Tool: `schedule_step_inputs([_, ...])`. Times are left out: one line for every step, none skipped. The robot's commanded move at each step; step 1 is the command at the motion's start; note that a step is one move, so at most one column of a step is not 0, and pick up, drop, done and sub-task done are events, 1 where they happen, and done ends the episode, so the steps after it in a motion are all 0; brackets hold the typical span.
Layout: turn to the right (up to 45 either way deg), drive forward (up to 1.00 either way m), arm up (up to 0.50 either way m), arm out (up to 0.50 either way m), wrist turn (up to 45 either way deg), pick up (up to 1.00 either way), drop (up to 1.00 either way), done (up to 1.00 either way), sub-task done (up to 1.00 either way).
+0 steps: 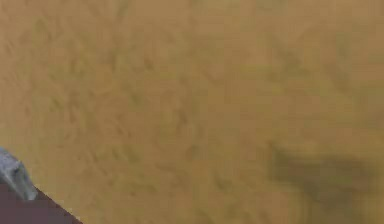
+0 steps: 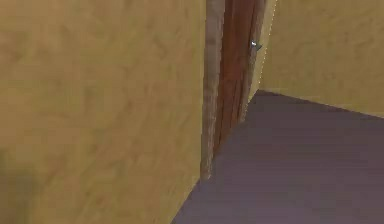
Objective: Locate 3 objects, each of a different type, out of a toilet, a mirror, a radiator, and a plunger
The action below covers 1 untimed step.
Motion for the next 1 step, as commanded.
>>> schedule_step_inputs([-45.0, 0.0, 0.0, 0.0, 0.0, 0.0, 0.0, 0.0, 0.0])
